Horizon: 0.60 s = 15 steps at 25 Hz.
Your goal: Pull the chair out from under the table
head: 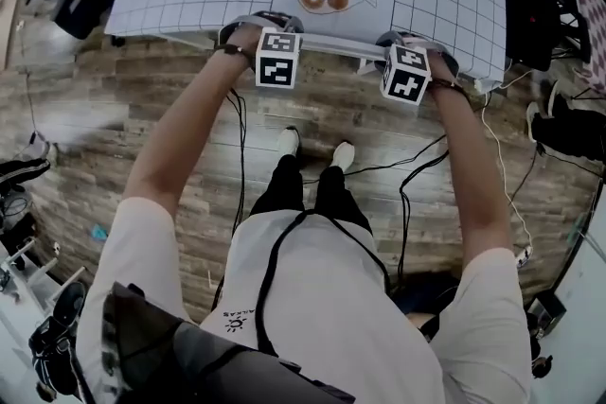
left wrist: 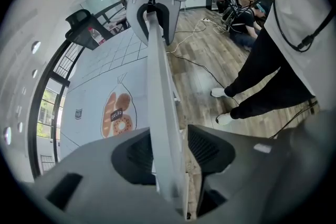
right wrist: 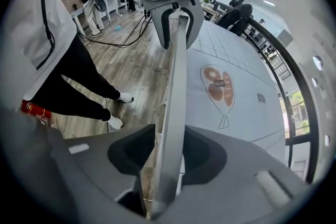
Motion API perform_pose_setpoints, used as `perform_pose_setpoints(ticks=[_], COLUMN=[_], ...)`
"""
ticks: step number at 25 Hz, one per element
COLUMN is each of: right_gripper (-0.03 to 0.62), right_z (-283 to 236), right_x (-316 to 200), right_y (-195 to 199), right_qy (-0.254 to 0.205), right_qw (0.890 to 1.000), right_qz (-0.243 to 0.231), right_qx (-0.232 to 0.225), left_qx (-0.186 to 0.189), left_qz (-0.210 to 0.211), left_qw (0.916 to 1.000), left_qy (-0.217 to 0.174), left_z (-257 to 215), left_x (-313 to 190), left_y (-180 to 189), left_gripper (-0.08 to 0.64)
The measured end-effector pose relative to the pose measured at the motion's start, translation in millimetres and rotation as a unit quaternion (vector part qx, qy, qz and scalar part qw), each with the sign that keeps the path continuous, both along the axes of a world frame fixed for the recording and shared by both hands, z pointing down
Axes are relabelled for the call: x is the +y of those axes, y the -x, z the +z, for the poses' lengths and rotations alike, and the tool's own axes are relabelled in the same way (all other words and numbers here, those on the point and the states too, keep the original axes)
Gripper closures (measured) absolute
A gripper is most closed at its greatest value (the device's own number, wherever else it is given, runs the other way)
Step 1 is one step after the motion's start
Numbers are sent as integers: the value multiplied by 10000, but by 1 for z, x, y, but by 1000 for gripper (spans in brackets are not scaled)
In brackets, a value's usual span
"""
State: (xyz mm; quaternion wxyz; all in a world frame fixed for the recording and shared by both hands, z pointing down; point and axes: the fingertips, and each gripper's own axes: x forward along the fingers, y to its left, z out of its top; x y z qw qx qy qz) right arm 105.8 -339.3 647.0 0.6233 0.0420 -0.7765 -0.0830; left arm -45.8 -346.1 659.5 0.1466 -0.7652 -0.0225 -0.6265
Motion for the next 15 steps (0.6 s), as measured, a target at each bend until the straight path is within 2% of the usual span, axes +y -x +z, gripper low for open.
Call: perform_pose_setpoints(ticks=[3,4,9,15], right_gripper=[480,494,509,511], right_z=[5,6,5,5], right_x=[-4,-5,-6,0], right_y=[-2,-2,-2,-3], right_qy=[-51,-42,226,426], right_qw=[10000,9999,9987,9978], right_qz=[56,107,438,495], right_qx=[24,6,-137,-98], left_qx=[12,51,240,270], left_qz=[-49,-84,-354,-493], left_qw=[10000,9999,9990,9976], left_qy=[-54,-64,160,410], left_z=[5,6,4,1], left_x=[-7,-8,-9,-3], left_y=[-1,-1,-2,-1], left_gripper=[415,458,469,477])
